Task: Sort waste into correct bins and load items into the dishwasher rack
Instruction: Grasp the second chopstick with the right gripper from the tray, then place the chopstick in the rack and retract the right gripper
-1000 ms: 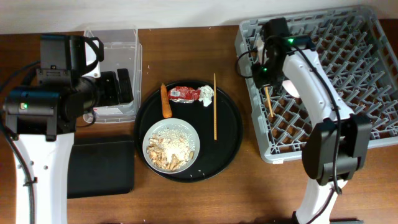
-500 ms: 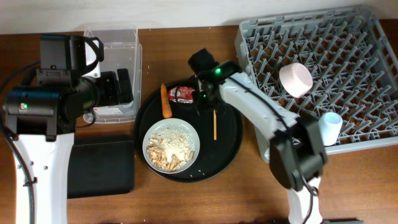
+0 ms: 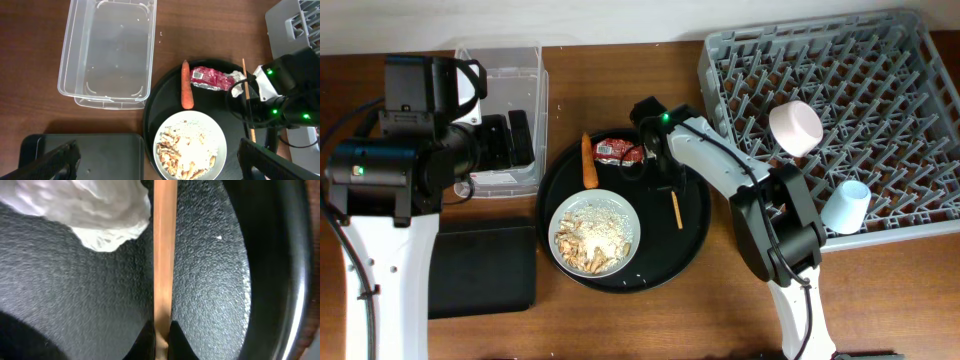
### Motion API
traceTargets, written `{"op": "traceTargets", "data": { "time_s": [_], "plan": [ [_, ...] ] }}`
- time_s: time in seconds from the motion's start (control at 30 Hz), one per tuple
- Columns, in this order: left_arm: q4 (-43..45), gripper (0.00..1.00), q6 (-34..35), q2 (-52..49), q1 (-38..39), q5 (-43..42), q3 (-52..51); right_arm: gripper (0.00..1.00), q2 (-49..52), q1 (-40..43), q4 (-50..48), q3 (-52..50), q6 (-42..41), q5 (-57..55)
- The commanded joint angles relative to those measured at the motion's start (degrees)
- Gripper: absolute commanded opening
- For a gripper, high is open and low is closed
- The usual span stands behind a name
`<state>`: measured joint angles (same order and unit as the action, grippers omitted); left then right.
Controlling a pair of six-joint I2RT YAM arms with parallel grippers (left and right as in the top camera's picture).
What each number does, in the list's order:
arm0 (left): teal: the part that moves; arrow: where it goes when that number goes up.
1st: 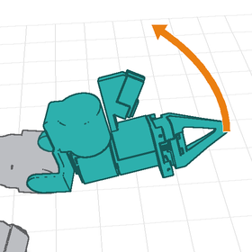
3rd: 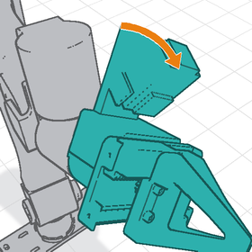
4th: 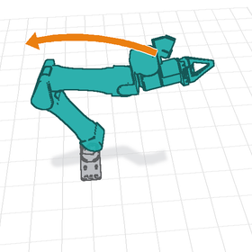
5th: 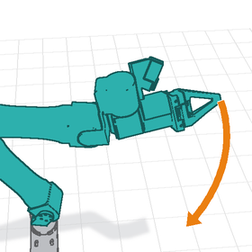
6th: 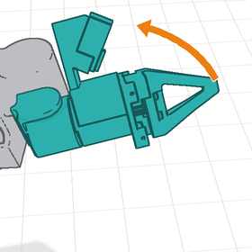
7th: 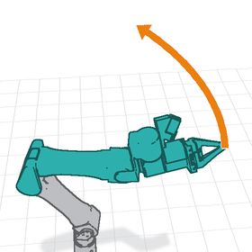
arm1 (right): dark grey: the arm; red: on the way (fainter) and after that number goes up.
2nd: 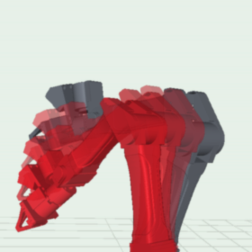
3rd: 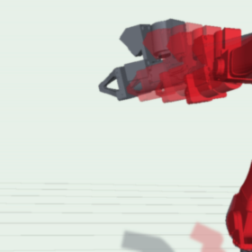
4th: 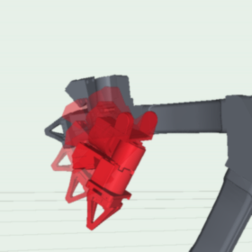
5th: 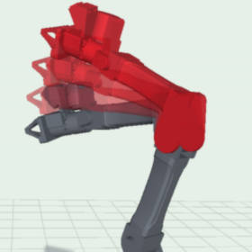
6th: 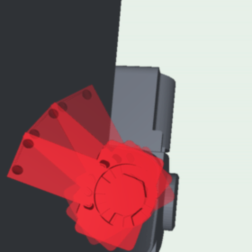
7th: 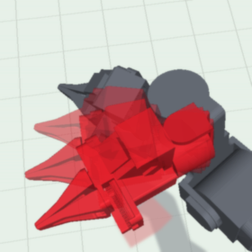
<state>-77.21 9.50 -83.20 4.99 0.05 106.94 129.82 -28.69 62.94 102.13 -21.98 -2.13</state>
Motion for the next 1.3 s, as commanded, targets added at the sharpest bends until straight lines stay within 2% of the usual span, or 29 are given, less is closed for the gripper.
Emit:
{"op": "traceTargets", "data": {
  "time_s": [0.0,0.07,0.2,0.23,0.33,0.53,0.57,0.6,0.67,0.97,1.07,1.17,1.23,1.27],
  "plan": [
    [-0.02,0.99,0.31,-0.13,-0.28,0.39,0.46,0.04,-6.95,0.00,2.12,4.20,3.30,-1.77],
    [-0.07,0.99,0.31,-0.13,-0.28,0.39,0.46,0.04,-13.22,2.40,3.19,4.72,4.20,-9.09],
    [-0.04,0.99,0.31,-0.13,-0.28,0.37,0.46,0.04,-16.76,10.73,0.66,4.72,14.01,-9.49],
    [-0.04,1.00,0.31,-0.13,-0.28,0.39,0.46,0.04,-16.17,15.15,-0.37,4.70,18.01,-8.09],
    [-0.04,0.99,0.31,-0.13,-0.28,0.39,0.46,0.04,-14.82,20.57,-0.72,4.11,27.76,2.08],
    [-0.04,1.00,0.31,-0.13,-0.28,0.37,0.46,0.05,-12.37,19.58,1.18,3.32,27.26,5.62],
    [-0.04,0.99,0.31,-0.13,-0.28,0.39,0.46,0.09,-12.96,19.02,1.16,3.39,25.51,5.31],
    [-0.04,0.99,0.31,-0.13,-0.31,0.39,0.46,0.39,-13.57,18.86,1.20,3.67,23.74,4.63],
    [-0.04,0.99,0.31,-0.13,-0.28,0.39,0.46,0.50,-15.34,18.95,1.97,4.46,20.83,4.00],
    [-0.04,1.00,0.31,-0.13,-0.28,0.39,0.46,0.55,-33.35,18.14,3.91,6.95,20.85,6.05],
    [-0.04,0.99,0.31,-0.13,-0.28,0.39,0.46,0.54,-33.92,17.55,6.21,6.95,20.85,15.65],
    [-0.04,0.99,0.31,-0.13,-0.28,0.39,0.46,0.54,-36.76,12.87,6.80,6.95,22.75,16.52],
    [-0.04,0.99,0.31,-0.13,-0.28,0.39,0.46,0.59,-42.71,7.91,5.81,6.95,24.96,14.40],
    [-0.04,1.00,0.31,-0.13,-0.28,0.39,0.46,0.98,-46.07,6.08,5.88,6.95,24.96,9.94]
  ]
}}
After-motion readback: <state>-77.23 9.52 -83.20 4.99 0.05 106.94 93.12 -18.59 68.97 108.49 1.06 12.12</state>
